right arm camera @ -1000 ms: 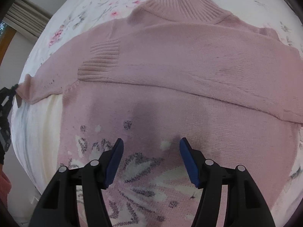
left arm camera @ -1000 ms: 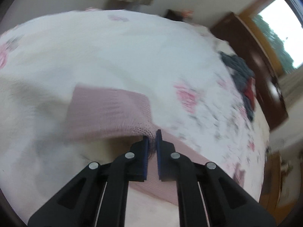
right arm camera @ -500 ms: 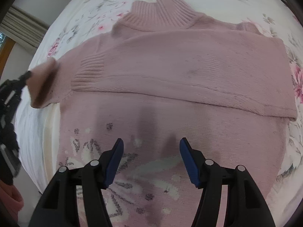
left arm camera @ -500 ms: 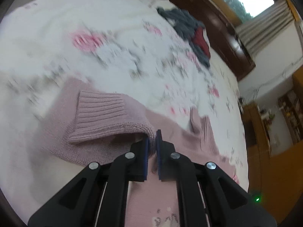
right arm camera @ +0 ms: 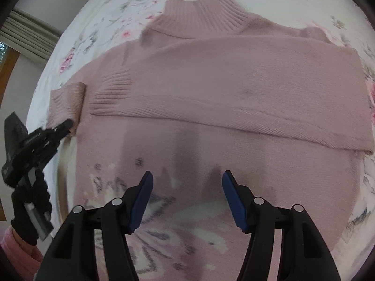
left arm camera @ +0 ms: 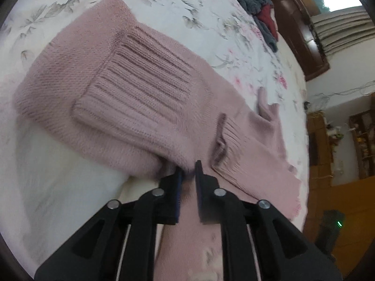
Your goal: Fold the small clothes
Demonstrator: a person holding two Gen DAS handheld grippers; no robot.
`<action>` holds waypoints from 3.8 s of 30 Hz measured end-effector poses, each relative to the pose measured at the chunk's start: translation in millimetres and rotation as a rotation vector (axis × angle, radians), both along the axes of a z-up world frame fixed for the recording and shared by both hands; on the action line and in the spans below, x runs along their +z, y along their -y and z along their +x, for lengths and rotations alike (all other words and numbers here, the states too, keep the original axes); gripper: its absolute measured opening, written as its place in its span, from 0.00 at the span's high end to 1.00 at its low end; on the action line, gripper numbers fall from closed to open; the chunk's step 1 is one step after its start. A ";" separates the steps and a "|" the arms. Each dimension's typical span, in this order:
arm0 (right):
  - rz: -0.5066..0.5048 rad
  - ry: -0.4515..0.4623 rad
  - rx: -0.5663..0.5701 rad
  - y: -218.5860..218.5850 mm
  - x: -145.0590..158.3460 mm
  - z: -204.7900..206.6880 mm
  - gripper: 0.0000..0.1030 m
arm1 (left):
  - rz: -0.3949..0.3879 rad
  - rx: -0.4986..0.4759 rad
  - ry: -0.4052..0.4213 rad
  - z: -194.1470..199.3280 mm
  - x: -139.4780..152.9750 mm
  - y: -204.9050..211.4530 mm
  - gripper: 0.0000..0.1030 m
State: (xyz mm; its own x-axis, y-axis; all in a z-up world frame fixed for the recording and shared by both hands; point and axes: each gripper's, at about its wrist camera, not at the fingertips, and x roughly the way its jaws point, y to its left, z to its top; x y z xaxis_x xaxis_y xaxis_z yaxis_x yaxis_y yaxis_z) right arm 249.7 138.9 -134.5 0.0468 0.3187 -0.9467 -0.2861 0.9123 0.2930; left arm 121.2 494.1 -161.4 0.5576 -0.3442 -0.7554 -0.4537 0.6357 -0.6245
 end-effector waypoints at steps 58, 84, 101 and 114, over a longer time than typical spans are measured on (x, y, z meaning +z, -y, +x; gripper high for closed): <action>0.117 0.031 -0.068 34.6 17.8 81.8 0.91 | 0.362 -0.170 -0.093 57.9 7.7 54.8 0.64; -0.156 0.076 0.172 -52.8 -12.4 65.5 0.50 | 0.388 -0.311 -0.134 93.9 -4.7 103.8 0.59; 0.021 0.127 -0.077 44.1 42.0 76.6 0.92 | 0.383 -0.320 -0.127 90.8 -11.5 102.8 0.59; -0.082 0.001 -0.293 165.6 4.2 76.7 0.84 | 0.435 -0.342 -0.138 92.8 -11.9 110.8 0.59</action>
State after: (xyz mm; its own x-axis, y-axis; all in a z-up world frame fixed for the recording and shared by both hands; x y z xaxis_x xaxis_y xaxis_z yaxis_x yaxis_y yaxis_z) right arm 326.5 -26.6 -130.3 0.1267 0.2141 -0.9686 -0.0072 0.9766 0.2149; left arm 214.1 383.4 -173.3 0.3552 -0.1287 -0.9259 -0.2356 0.9462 -0.2219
